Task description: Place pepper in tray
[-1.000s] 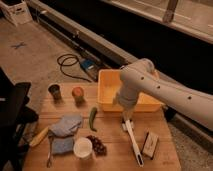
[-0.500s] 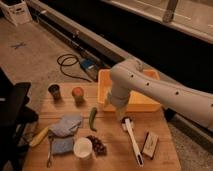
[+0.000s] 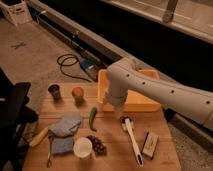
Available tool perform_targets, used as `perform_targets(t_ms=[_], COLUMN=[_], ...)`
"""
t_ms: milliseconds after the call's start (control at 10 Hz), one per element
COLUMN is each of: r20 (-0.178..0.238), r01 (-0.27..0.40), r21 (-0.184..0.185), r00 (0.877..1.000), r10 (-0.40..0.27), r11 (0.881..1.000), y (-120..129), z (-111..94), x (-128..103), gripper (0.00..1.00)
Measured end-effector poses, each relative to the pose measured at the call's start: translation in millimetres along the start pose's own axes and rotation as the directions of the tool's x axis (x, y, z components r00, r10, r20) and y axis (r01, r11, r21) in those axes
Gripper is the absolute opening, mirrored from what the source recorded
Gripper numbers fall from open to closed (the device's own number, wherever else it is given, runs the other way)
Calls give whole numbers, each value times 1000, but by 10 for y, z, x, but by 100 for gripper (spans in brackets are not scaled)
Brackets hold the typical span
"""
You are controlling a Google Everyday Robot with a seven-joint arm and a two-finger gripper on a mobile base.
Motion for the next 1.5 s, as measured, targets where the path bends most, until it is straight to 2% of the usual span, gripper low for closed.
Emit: perform_targets(t_ms=[200, 400, 600, 800, 1000, 1200, 1400, 1500], r20=[-36, -64, -78, -65, -27, 15, 53, 67], r01=[67, 140, 176, 198, 233, 257, 272, 269], r21=[-27, -48, -43, -23, -1, -5, -35, -45], r00=[997, 988, 981, 978, 972, 966, 961, 962], r10=[-68, -143, -179, -199, -233, -257, -270, -266], r11=[997, 989, 983, 980, 973, 966, 962, 962], y=[-322, -722, -935, -1049, -1225, -1299, -1256, -1204], z=[106, 324, 526, 649, 822, 1023, 1261, 1318], x=[-79, -159, -46, 13, -11, -73, -128, -136], gripper=[65, 65, 65, 65, 65, 65, 65, 65])
